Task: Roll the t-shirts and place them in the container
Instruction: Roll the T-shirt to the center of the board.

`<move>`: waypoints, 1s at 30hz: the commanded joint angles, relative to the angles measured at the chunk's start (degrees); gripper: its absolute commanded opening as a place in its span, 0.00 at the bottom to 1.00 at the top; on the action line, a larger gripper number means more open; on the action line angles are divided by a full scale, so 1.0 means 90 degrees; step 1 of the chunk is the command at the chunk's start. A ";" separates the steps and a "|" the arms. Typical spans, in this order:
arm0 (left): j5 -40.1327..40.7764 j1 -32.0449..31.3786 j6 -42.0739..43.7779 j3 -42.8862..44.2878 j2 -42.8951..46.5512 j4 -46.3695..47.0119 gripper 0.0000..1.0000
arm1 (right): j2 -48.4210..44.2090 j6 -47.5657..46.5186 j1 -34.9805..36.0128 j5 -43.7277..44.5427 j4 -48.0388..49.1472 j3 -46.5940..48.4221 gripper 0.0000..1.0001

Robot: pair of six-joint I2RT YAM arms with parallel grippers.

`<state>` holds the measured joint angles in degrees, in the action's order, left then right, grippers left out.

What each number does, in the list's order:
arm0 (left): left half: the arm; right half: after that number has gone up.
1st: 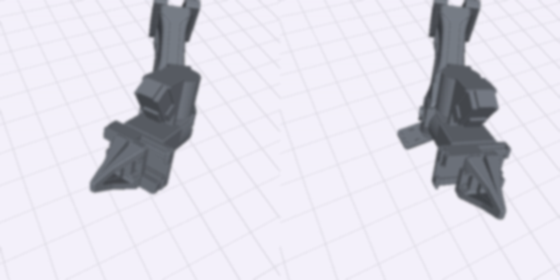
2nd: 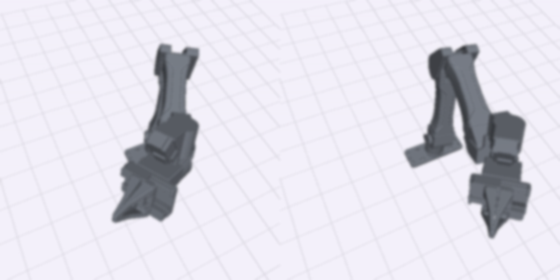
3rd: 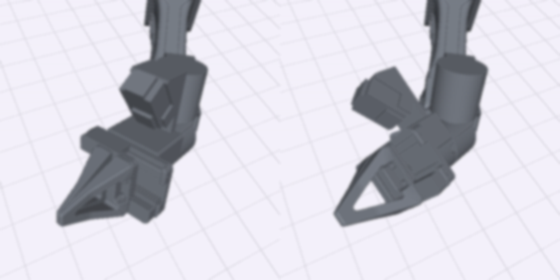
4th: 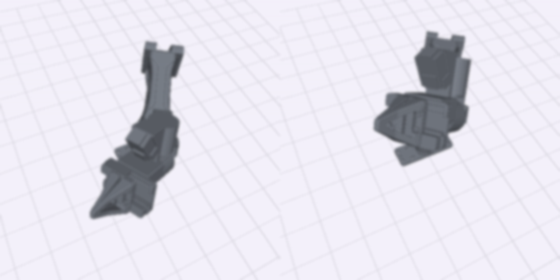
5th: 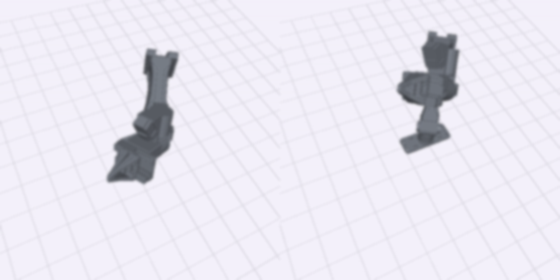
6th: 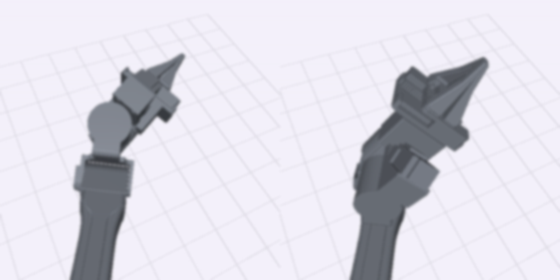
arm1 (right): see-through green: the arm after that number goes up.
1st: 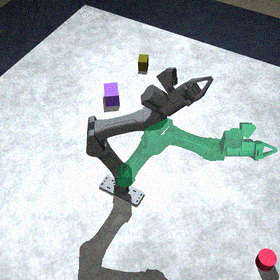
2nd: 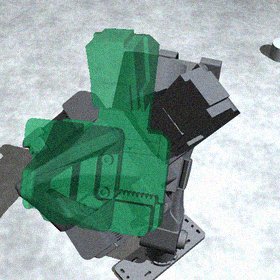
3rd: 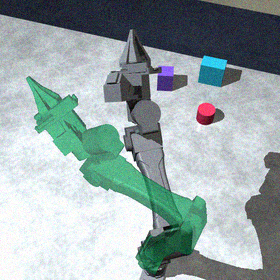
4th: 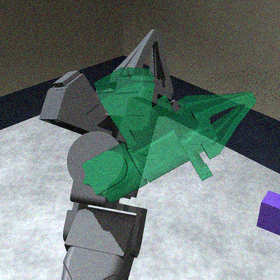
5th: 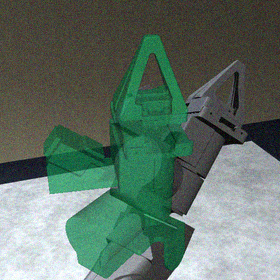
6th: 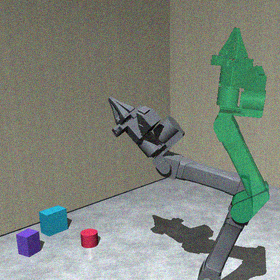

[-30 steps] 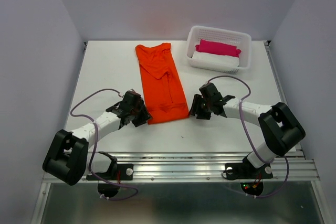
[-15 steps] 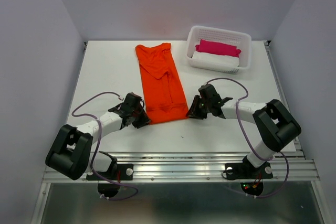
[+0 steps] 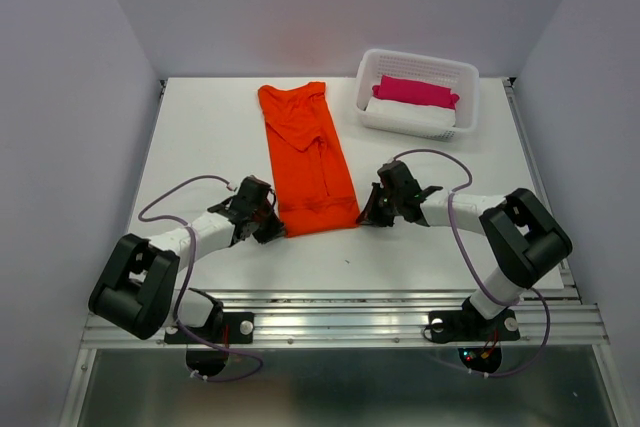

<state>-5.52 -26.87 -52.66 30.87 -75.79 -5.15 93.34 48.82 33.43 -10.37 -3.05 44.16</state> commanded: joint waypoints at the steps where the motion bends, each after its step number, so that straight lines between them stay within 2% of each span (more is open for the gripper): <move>1: 0.0135 -0.0041 -0.0018 -0.0032 0.0363 -0.0346 0.00 | -0.0273 -0.0199 -0.0013 0.0030 -0.0169 -0.0014 0.01; 11: -0.0119 -0.0149 -0.0164 -0.0237 0.1057 -0.0746 0.00 | -0.0917 -0.0219 -0.0013 -0.0068 -0.0549 -0.0288 0.01; 19: -0.0090 -0.0178 -0.0291 -0.0042 0.1614 -0.1137 0.00 | -0.1347 -0.0229 -0.0013 -0.0039 -0.0979 -0.0132 0.01; 30: 0.0066 -0.0169 -0.0359 0.0553 0.1556 -0.1401 0.00 | -0.1348 -0.0366 -0.0013 0.0263 -0.1389 0.0483 0.01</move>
<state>-6.66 -28.42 -55.64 32.29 -61.73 -16.12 82.06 47.05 33.43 -10.20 -14.00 44.51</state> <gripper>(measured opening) 0.017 0.020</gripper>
